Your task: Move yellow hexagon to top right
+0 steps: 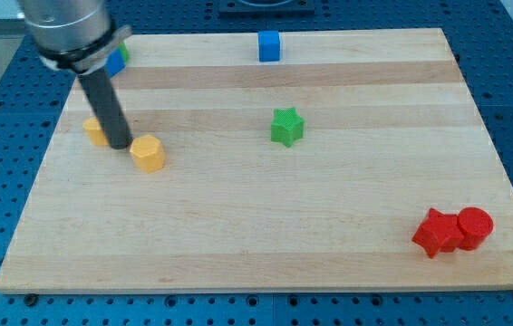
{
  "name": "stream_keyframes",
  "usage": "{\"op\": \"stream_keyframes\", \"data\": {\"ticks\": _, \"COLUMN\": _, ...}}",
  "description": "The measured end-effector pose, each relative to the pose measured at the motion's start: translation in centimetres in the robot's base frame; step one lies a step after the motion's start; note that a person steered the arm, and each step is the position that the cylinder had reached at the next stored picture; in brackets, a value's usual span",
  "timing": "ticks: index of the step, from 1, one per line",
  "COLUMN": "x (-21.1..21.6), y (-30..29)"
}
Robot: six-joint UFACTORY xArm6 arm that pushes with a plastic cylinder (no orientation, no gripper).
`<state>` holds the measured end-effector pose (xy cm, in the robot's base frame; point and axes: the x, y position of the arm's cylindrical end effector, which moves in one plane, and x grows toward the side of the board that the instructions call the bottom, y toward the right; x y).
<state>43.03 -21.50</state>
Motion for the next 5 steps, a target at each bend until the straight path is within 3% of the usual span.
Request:
{"op": "stream_keyframes", "data": {"ticks": 1, "x": 2.6, "y": -3.1}}
{"op": "stream_keyframes", "data": {"ticks": 2, "x": 4.9, "y": -2.4}}
{"op": "stream_keyframes", "data": {"ticks": 3, "x": 4.8, "y": 2.5}}
{"op": "stream_keyframes", "data": {"ticks": 5, "x": -0.7, "y": 9.4}}
